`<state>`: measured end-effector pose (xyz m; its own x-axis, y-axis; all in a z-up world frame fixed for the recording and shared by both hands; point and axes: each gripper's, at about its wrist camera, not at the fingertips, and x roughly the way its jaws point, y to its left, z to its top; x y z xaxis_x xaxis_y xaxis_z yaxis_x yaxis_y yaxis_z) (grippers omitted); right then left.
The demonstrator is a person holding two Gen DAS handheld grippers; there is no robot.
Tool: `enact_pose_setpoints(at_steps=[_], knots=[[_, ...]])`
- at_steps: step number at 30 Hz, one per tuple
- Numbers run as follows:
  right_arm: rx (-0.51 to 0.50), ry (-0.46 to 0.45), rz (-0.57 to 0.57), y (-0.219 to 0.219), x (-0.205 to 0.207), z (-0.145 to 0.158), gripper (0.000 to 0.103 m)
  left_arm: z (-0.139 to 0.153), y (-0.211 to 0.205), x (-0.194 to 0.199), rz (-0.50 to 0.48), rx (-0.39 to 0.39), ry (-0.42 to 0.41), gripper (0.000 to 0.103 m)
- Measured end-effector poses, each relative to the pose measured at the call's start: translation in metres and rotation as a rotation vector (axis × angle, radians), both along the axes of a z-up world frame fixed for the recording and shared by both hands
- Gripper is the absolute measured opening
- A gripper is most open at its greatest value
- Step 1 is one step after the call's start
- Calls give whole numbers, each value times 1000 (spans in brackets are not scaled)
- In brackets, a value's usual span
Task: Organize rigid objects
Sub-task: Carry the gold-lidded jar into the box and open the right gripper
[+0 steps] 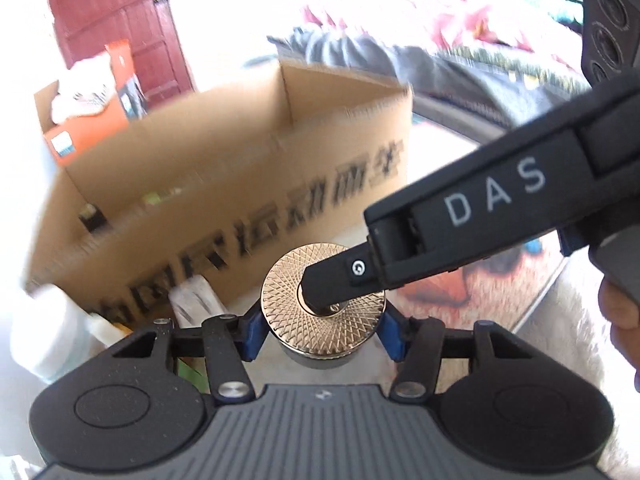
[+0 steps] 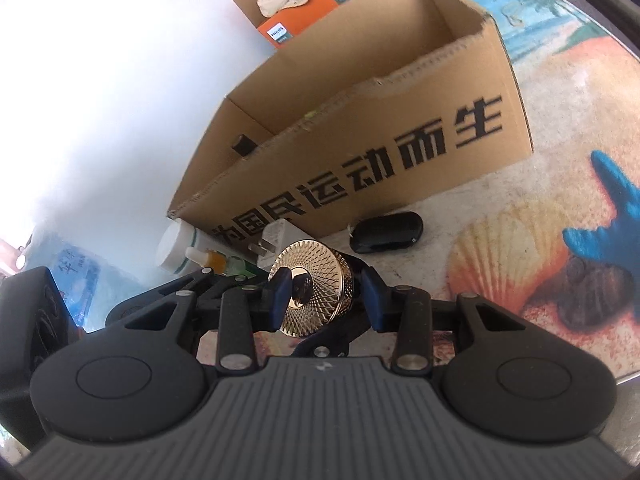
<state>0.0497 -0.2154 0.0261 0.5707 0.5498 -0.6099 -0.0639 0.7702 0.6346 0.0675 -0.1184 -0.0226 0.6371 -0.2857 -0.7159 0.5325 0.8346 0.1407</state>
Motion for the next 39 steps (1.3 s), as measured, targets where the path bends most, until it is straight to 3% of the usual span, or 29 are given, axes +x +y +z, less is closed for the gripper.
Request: enact_pose_setpoints(at_steps=[7, 13, 20, 27, 39], knots=[[-26, -130, 56, 10, 21, 61, 37, 61, 5, 18, 78, -25, -76, 57], [-90, -174, 126, 12, 81, 97, 38, 95, 0, 77, 145, -43, -52, 57], [-93, 43, 180, 2, 194, 71, 38, 68, -12, 160, 266, -38, 112, 57], [-140, 185, 234, 8, 269, 32, 38, 34, -10, 225, 360, -43, 288, 57], [-170, 245, 272, 10, 314, -14, 37, -1, -10, 280, 455, -67, 451, 57]])
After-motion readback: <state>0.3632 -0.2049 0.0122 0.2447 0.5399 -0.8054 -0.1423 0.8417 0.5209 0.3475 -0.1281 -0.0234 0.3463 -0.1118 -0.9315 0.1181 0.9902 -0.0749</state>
